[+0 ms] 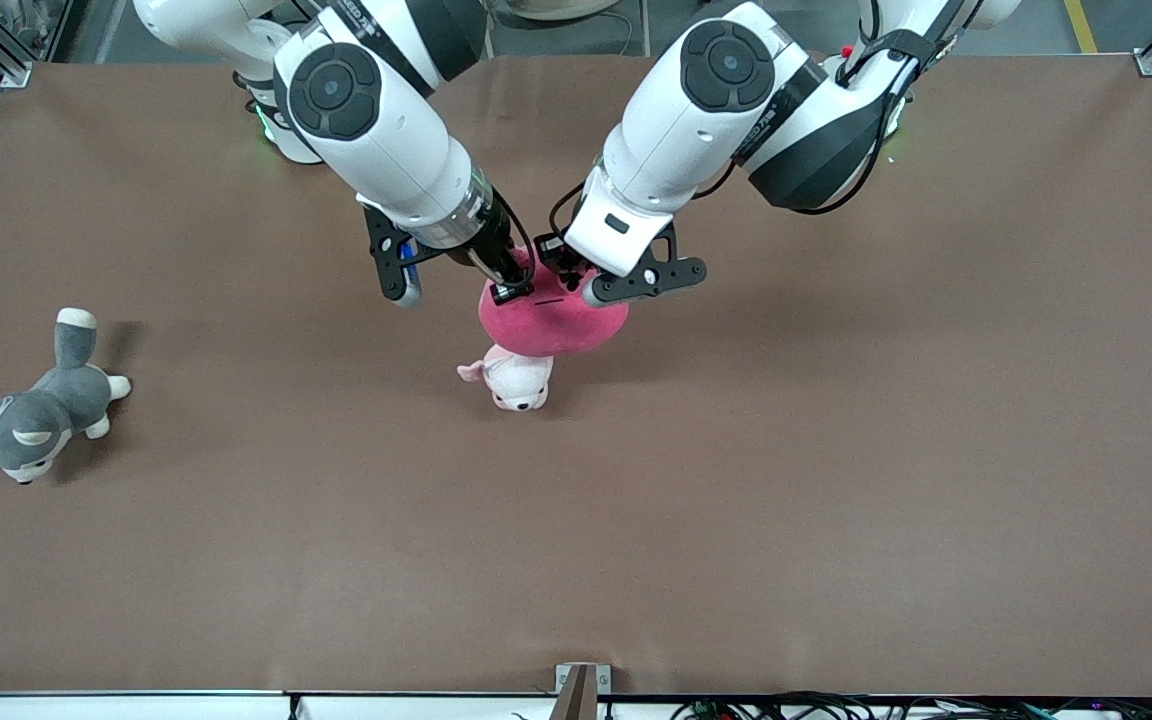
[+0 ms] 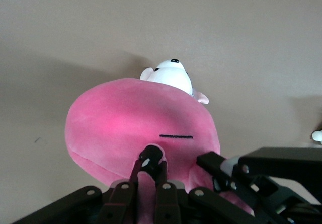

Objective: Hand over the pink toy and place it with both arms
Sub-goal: 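Grasp the pink plush with the right gripper beside the left gripper, then carry the plush toward the grey cat while the left gripper withdraws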

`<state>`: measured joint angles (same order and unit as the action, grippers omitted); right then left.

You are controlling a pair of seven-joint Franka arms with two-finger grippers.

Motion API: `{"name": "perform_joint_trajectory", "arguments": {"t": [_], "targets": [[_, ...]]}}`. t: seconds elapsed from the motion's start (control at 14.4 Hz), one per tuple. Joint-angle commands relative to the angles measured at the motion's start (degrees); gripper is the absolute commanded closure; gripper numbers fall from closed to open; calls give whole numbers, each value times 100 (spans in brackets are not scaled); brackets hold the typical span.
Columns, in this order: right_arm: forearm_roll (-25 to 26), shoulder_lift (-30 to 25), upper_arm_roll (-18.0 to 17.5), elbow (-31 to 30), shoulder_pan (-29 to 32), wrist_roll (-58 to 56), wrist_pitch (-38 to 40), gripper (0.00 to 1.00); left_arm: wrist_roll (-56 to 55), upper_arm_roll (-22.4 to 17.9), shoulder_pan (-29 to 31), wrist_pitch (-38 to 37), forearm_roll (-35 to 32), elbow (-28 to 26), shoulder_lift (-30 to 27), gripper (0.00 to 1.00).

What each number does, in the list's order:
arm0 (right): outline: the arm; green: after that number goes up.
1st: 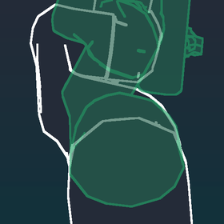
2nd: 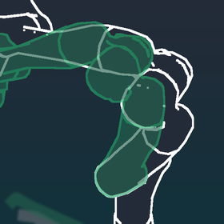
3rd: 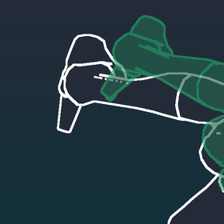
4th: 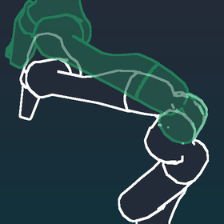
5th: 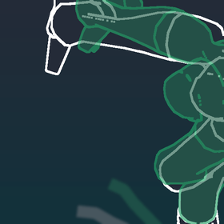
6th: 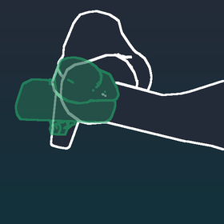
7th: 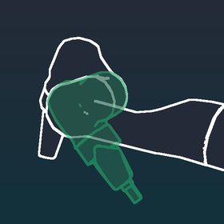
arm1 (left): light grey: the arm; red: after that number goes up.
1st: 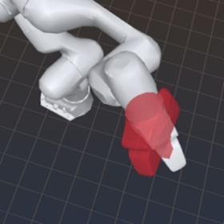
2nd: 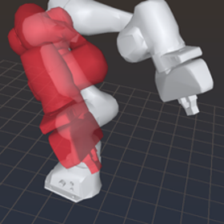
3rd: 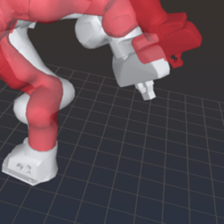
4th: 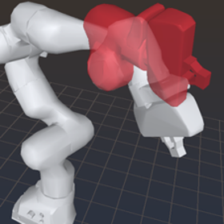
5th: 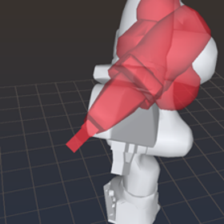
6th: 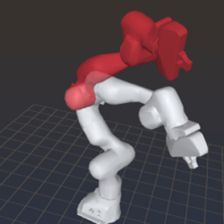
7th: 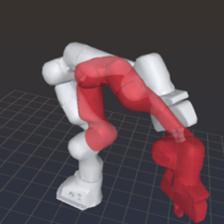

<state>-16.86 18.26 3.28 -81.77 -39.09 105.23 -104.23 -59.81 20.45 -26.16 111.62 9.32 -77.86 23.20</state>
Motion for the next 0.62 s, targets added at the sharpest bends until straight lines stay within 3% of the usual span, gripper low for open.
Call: {"name": "perform_joint_trajectory", "arguments": {"t": [0.0, 0.28, 0.35, 0.42, 0.49, 0.56], "targets": [[33, -77, 6, -67, -2, -20, -45, 100, -110, -59, -82, -9, -9, 148, 27, 87], [33, -86, 32, -32, 33, -38, -36, 100, -110, -59, -82, -9, -9, 157, 0, 86], [25, -94, 33, -32, 59, -107, -27, 100, -101, -59, -73, -9, -9, 157, -9, 64], [24, -103, 41, -40, 112, -204, 8, 100, -84, -59, -73, -9, -9, 174, -17, 28], [24, -121, 41, -58, 182, -292, 17, 100, -84, -59, -82, -9, -9, 244, -9, 2], [24, -138, 41, -75, 252, -423, 60, 100, -84, -59, -73, -18, -9, 271, -17, 0]]}}
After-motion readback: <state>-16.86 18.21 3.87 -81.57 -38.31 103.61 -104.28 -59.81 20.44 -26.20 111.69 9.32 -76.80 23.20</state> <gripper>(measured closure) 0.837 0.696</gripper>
